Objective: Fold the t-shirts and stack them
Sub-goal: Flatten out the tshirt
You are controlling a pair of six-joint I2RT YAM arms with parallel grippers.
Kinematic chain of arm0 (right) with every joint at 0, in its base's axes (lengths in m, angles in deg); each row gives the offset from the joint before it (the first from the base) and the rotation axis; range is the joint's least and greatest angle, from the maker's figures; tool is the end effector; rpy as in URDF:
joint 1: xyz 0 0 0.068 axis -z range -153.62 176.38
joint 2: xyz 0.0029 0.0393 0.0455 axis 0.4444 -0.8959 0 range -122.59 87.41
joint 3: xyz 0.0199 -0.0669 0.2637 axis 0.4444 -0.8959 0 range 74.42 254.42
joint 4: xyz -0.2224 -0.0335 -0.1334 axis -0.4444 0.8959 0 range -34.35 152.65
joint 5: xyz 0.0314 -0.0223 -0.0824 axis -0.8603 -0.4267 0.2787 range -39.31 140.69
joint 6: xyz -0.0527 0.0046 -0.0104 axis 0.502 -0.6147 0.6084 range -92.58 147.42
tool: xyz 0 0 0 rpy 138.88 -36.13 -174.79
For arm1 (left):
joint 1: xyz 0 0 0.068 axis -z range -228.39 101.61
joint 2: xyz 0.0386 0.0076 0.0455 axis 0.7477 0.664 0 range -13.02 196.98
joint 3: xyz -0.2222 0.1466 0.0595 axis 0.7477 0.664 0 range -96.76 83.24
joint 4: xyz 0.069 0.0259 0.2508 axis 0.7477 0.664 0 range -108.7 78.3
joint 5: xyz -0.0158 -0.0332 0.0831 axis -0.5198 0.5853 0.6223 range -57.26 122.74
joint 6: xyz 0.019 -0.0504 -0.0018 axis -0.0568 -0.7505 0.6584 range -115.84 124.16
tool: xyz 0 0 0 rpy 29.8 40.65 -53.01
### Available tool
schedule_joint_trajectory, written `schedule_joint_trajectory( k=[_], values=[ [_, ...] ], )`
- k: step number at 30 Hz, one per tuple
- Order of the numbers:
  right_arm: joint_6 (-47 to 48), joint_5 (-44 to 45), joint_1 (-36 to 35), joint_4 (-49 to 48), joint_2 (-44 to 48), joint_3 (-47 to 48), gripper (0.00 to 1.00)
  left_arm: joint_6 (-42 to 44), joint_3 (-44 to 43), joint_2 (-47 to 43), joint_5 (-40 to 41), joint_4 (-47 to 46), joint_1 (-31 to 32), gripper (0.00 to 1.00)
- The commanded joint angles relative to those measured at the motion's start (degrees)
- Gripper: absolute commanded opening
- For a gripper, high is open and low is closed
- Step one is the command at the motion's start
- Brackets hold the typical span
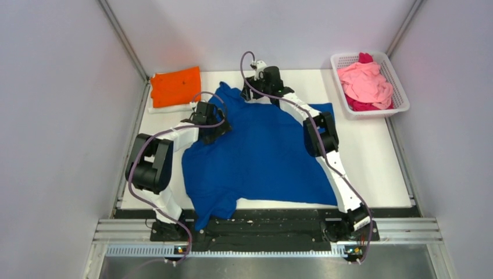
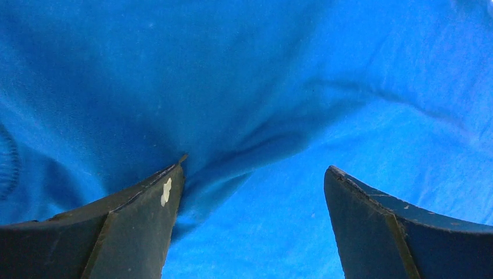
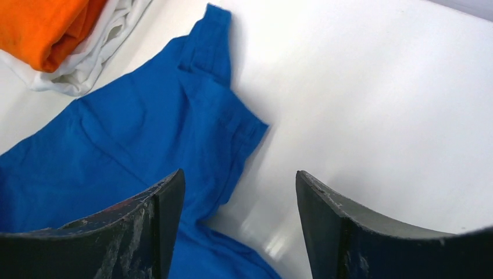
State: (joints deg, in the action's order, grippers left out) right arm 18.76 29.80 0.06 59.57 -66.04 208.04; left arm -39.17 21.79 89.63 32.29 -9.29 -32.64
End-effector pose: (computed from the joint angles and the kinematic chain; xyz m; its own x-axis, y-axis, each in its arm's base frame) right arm 0.5369 0.2798 0.1615 -0.4634 -0.0723 -0.8832 -0.6443 0.7117 0.2798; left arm 0.3571 -0.1010 0.1702 -0.7307 -0.5069 -0.4573 -0.3095 0.8430 -0.4399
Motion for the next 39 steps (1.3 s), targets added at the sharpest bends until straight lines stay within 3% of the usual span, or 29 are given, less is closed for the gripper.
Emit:
schedule_joint_trajectory(
  k=[1, 12, 18, 22, 32, 39],
  values=[
    [-0.13, 1.18, -2.69, 0.42, -0.84, 2.87, 0.68, 0.65, 6.78, -3.52, -0.36, 9.08, 0.86, 0.96],
    [2.78, -0.41, -3.60, 1.37, 3.20, 0.06, 0.70, -0.57, 9.58, -11.80, -2.40, 11.68, 2.62, 0.96],
    [2.88, 3.51, -3.56, 1.69, 10.87, -4.03, 0.73, 0.41, -1.67, -11.45, 3.46, 10.93, 2.21, 0.99],
    [1.85, 9.63, -3.04, 0.29, 22.62, -16.28, 0.81, 0.12, -10.93, -5.16, 5.07, 8.09, 0.59, 0.99],
    [-10.69, 15.21, 4.68, -14.06, 51.35, -63.79, 0.91, -0.87, -32.80, 16.38, -1.03, 5.51, -2.74, 0.99],
    [-12.40, 17.57, 6.15, -15.82, 55.63, -75.55, 0.95, -2.22, -37.54, 22.48, -1.94, 2.21, -2.83, 0.99]
  ],
)
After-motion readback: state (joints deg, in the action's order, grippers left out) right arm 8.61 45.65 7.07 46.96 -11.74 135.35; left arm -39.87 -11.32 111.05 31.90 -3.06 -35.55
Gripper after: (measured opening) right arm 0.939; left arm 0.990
